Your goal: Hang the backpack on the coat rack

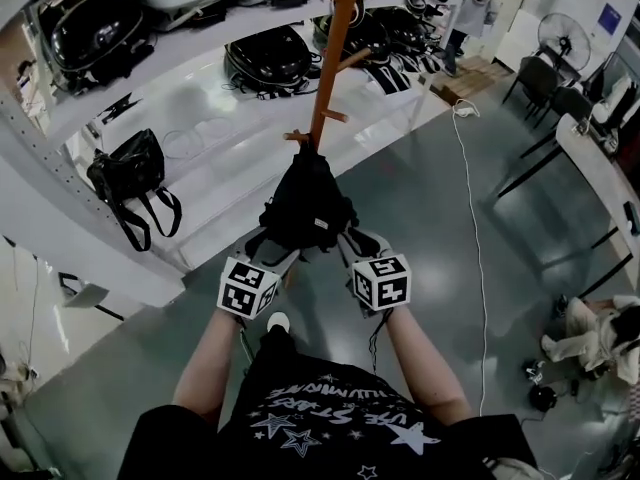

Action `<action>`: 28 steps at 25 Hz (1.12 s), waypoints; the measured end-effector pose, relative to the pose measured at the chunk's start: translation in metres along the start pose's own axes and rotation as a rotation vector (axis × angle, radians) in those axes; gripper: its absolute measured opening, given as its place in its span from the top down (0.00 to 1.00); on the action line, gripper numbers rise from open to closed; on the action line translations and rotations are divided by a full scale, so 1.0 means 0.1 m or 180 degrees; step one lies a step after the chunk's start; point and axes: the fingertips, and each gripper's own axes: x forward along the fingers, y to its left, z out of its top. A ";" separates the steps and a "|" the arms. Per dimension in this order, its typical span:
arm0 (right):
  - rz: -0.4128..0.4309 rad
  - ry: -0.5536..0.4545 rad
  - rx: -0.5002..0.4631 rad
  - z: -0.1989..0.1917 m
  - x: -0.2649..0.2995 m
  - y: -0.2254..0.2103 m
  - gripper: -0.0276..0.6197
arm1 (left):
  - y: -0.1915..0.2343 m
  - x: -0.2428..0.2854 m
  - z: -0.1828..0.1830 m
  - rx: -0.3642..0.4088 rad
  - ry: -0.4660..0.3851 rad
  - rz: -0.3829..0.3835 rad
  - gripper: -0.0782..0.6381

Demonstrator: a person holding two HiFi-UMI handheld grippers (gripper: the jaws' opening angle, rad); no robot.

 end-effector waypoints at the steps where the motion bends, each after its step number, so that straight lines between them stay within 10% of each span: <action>1: 0.0001 -0.0054 0.0025 -0.02 -0.11 0.03 0.84 | -0.08 -0.10 -0.03 -0.0029 -0.0017 0.0036 0.46; 14: 0.0289 -0.0283 0.0297 -0.43 -1.05 0.54 0.94 | -0.94 -1.12 -0.54 -0.0427 -0.0031 0.0170 0.83; 28: 0.0140 -0.0035 0.0079 -0.75 -1.26 1.23 0.94 | -1.04 -1.86 -1.16 -0.0440 0.0209 -0.0197 0.87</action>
